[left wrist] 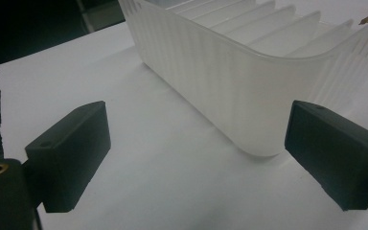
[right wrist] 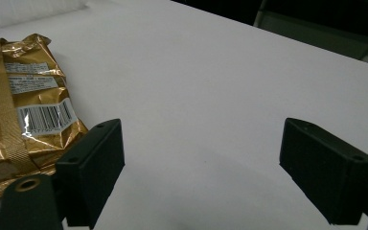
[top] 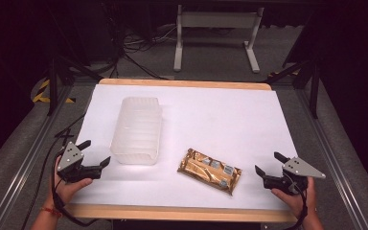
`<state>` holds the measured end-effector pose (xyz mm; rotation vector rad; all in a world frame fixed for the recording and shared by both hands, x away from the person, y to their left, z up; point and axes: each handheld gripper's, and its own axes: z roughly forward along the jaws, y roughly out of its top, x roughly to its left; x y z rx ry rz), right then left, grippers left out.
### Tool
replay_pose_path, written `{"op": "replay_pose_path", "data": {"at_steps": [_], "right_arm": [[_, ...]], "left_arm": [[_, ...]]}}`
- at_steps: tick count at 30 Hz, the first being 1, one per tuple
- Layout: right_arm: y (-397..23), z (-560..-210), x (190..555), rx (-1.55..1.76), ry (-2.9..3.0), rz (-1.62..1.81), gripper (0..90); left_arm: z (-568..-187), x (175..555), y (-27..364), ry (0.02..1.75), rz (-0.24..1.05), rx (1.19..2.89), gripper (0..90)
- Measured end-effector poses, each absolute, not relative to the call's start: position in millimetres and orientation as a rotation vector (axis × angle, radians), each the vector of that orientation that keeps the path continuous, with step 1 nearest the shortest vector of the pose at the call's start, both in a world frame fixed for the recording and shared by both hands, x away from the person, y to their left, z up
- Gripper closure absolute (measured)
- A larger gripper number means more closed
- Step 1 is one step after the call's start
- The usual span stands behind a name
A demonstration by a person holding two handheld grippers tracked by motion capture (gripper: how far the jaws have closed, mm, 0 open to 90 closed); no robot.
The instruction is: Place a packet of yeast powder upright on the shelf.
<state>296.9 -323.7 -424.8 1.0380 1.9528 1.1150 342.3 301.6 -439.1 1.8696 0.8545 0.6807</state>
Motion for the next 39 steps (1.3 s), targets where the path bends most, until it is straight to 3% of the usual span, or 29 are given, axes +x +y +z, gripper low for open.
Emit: {"op": "replay_pose_path", "data": {"at_steps": [12,24,39], "right_arm": [[-326,-417,304,1.09,2.004,1.196,11.8],[-309,-400,312,0.989,2.114,1.193,16.9],[-249,-385,347,0.813,2.378,1.189,19.3]], "left_arm": [[-438,337,303,0.848,0.687,1.869,9.2],[-439,335,300,0.828,0.672,1.888,9.0],[-440,335,297,0.823,0.665,1.909,8.9]]}}
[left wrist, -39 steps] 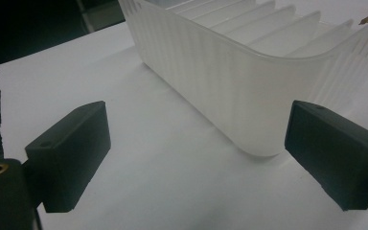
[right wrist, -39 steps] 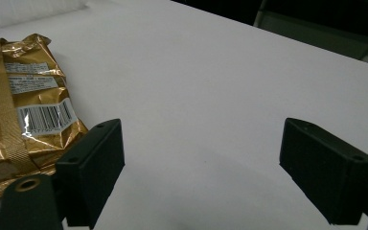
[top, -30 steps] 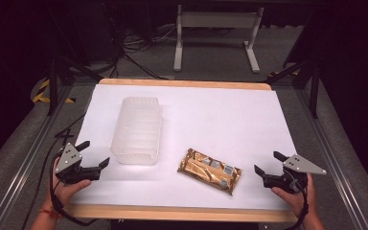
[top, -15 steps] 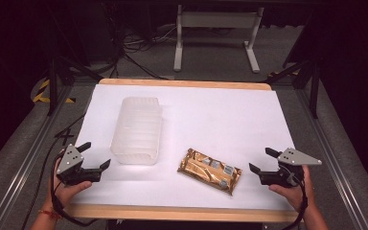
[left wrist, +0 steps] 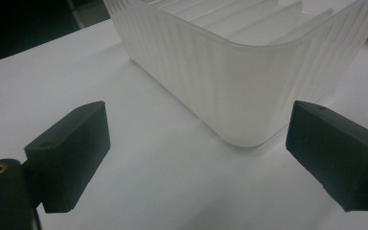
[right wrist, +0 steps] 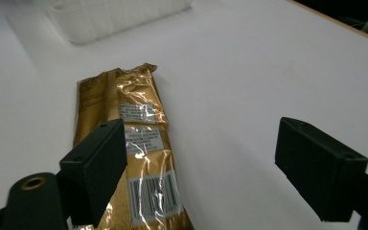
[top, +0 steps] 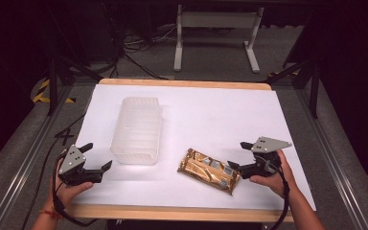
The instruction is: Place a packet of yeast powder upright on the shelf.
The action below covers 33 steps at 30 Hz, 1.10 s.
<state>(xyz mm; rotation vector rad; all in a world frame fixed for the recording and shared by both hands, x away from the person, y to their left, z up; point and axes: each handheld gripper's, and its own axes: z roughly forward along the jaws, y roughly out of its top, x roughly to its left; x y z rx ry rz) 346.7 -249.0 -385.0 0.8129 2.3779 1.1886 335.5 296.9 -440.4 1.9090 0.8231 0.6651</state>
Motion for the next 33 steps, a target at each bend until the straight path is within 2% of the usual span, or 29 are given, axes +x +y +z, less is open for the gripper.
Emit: {"op": "replay_pose_path", "data": {"at_steps": [18,33], "right_arm": [[-182,-398,384,0.685,2.603,1.143,26.1],[-142,-416,403,0.607,2.833,0.95,23.4]], "left_arm": [[-441,335,298,0.822,0.673,1.915,8.7],[-442,335,298,0.816,0.68,1.932,8.5]]}}
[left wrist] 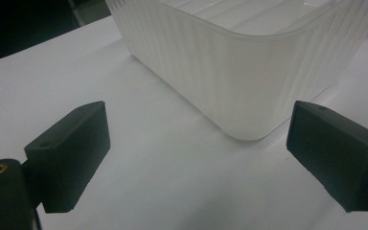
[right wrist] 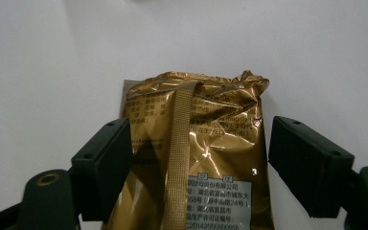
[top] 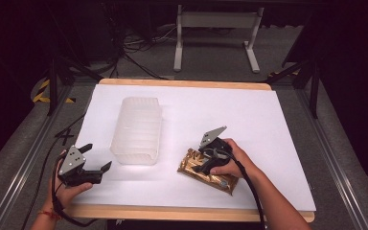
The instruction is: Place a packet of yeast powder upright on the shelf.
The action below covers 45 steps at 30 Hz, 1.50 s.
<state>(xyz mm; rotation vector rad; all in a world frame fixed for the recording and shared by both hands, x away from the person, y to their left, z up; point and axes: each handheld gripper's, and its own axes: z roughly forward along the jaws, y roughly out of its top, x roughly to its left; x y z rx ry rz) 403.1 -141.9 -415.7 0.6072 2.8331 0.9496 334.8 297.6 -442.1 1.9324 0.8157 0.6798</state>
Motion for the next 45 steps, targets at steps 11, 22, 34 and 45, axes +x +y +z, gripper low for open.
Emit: {"op": "replay_pose_path", "data": {"at_steps": [11,22,34,45], "right_arm": [[-136,-426,411,0.64,2.974,0.923,34.8],[-141,-407,404,0.613,2.906,0.994,66.2],[-139,-373,384,0.517,2.802,1.03,78.0],[-151,-360,385,0.567,2.661,1.142,80.2]], "left_arm": [[-442,334,297,0.816,0.682,1.929,8.5],[-442,335,298,0.816,0.682,1.93,8.6],[-440,334,298,0.821,0.68,1.918,8.5],[-441,335,298,0.827,0.671,1.91,8.4]]}}
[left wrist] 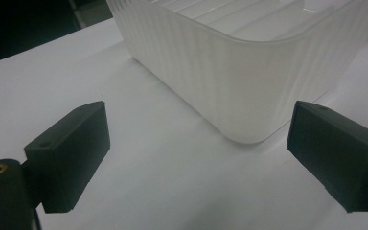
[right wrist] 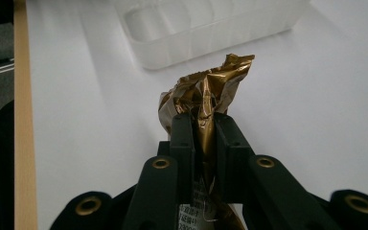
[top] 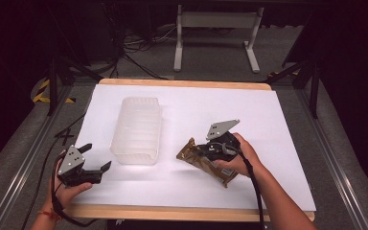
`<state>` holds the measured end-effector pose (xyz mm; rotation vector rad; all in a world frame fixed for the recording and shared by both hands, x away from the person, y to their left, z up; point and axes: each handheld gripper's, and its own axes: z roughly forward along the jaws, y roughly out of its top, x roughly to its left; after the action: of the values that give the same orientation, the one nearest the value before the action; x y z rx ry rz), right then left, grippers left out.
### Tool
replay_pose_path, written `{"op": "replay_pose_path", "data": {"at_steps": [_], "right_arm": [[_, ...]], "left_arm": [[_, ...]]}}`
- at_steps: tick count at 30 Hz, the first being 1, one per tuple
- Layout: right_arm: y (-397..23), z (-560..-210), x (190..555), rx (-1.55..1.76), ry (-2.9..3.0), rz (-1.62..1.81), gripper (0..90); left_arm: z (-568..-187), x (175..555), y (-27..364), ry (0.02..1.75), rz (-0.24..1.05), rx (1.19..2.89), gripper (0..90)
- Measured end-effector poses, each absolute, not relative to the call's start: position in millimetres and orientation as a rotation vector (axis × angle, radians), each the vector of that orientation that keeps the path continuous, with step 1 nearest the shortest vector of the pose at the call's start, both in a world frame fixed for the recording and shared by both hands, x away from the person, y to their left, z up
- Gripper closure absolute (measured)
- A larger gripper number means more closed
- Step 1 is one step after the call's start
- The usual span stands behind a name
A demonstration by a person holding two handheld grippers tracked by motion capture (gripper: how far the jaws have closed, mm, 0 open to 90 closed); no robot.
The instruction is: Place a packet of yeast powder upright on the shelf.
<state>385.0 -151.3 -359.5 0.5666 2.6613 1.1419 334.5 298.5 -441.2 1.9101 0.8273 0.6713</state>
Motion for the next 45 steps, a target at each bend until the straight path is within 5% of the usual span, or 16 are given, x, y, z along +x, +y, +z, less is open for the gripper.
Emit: {"op": "replay_pose_path", "data": {"at_steps": [28,45], "right_arm": [[-157,-344,396,0.582,2.397,1.402,86.9],[-125,-317,410,0.508,2.293,1.537,87.9]], "left_arm": [[-442,332,301,0.838,0.67,1.903,8.3],[-443,332,302,0.837,0.666,1.902,8.2]]}}
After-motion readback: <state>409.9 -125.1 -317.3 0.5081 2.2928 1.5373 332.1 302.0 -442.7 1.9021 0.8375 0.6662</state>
